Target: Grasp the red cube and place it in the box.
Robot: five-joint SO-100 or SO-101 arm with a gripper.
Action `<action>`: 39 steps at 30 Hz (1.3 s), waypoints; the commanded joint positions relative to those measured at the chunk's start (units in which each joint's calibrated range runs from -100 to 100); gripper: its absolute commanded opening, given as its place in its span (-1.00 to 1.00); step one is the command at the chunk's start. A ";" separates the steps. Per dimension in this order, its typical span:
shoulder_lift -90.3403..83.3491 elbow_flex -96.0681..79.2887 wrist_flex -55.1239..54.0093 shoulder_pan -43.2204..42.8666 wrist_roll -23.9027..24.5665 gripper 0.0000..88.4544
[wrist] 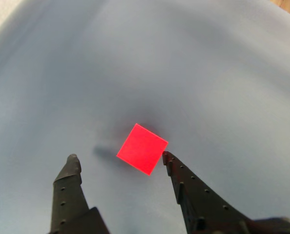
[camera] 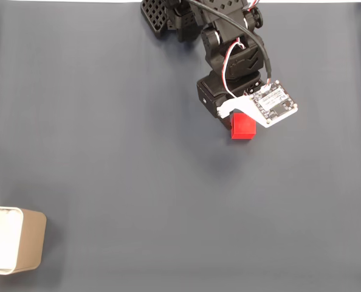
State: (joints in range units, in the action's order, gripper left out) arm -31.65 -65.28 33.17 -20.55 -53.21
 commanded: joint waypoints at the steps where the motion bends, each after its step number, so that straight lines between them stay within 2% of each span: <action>1: 0.20 -0.05 -1.29 -0.54 0.73 -0.12; 39: 4.01 3.24 -4.57 -3.24 1.37 -0.11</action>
State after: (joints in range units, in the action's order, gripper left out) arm -27.31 -64.74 29.36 -23.00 -52.14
